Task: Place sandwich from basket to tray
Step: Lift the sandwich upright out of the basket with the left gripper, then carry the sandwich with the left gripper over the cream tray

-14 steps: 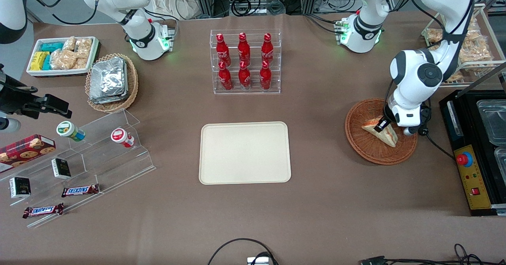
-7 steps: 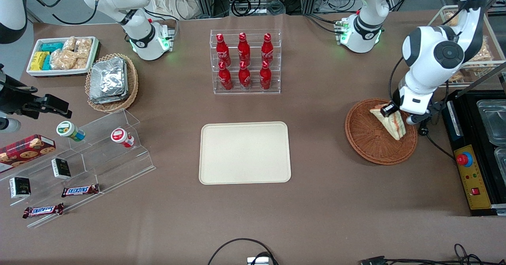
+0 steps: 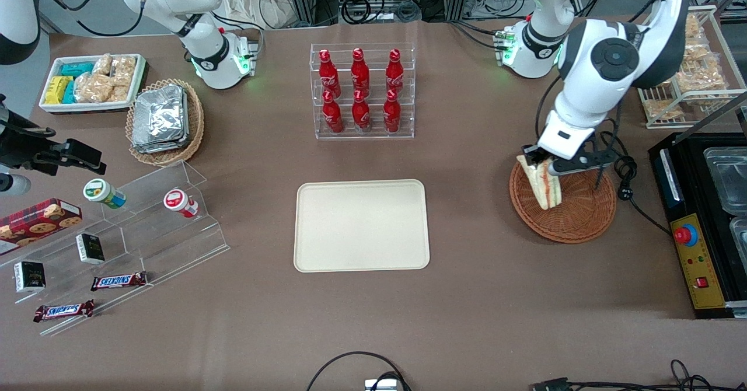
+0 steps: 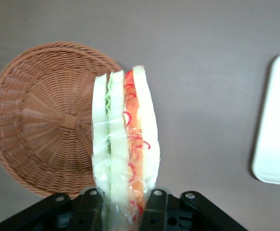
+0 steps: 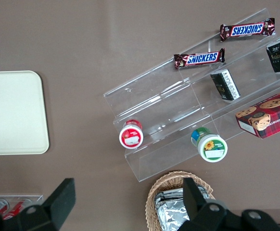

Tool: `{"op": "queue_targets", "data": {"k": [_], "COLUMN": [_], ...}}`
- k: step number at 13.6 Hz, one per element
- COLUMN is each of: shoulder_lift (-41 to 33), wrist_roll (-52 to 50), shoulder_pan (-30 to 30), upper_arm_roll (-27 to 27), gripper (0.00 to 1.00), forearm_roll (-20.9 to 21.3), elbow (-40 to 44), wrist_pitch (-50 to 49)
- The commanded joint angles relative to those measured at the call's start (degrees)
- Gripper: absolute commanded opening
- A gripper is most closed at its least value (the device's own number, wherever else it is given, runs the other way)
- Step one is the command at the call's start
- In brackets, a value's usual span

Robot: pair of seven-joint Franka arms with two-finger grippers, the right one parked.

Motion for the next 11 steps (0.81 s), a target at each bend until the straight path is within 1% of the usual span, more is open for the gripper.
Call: {"op": "queue_targets", "data": {"k": [1, 7, 9, 11], "shoulder_lift": [2.89, 11.06, 14.57, 18.61], "wrist_roll": [1.20, 0.58, 0.15, -0.12], "shoulder_pan": [-0.15, -0.42, -0.50, -2.34], "upper_arm_roll": [-4.19, -12.28, -13.87, -14.41], "gripper": [0.27, 0.28, 0.28, 0.27], "forearm_roll": [-1.23, -0.89, -0.36, 0.26], "elbow": [4.44, 13.06, 16.31, 20.08], "wrist_pitch": [-1.62, -1.36, -1.27, -1.09]}}
